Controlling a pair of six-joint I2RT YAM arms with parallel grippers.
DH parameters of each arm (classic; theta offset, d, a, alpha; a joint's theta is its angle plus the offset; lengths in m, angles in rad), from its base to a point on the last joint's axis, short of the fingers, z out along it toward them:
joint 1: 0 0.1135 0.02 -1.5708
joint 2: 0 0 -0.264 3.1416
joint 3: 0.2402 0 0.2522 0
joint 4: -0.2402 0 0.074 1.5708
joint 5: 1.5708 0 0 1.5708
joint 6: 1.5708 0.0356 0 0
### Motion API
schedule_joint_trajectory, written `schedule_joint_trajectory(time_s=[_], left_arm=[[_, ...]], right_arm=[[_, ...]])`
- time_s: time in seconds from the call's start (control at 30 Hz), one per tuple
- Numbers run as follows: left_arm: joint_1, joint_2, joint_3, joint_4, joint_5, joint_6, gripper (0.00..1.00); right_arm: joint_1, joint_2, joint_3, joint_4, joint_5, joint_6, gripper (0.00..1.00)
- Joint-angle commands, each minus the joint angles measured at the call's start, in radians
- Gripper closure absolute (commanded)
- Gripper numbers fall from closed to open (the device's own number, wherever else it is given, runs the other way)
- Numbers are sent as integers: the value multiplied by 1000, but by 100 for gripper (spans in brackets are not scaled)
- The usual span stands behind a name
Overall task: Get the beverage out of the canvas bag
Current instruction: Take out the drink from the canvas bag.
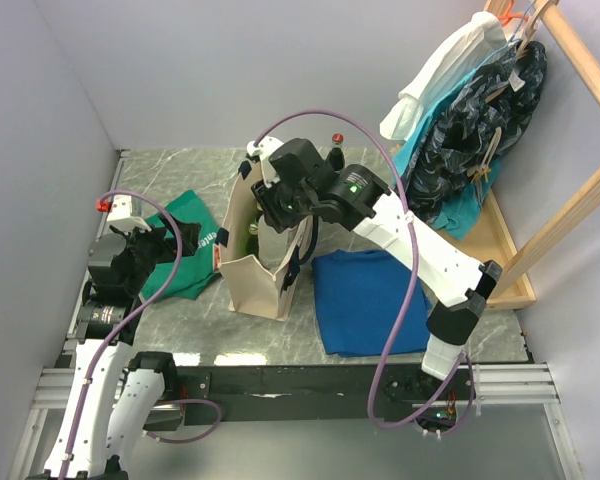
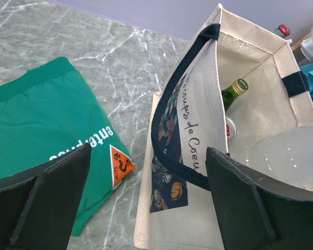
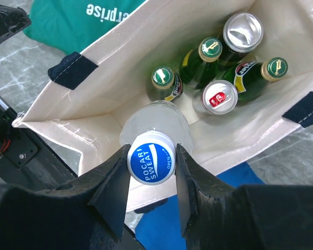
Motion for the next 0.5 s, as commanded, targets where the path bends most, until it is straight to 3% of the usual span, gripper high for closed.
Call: schedule_joint_trajectory(time_s=[0.0,0.47], left_arm=[[1,-8,17,20,9,17,4],[1,-8,17,19,9,17,4]], right_arm=[[-2,-107,52,123,25,1,100],[-2,-150,83,126,42,-12,100]])
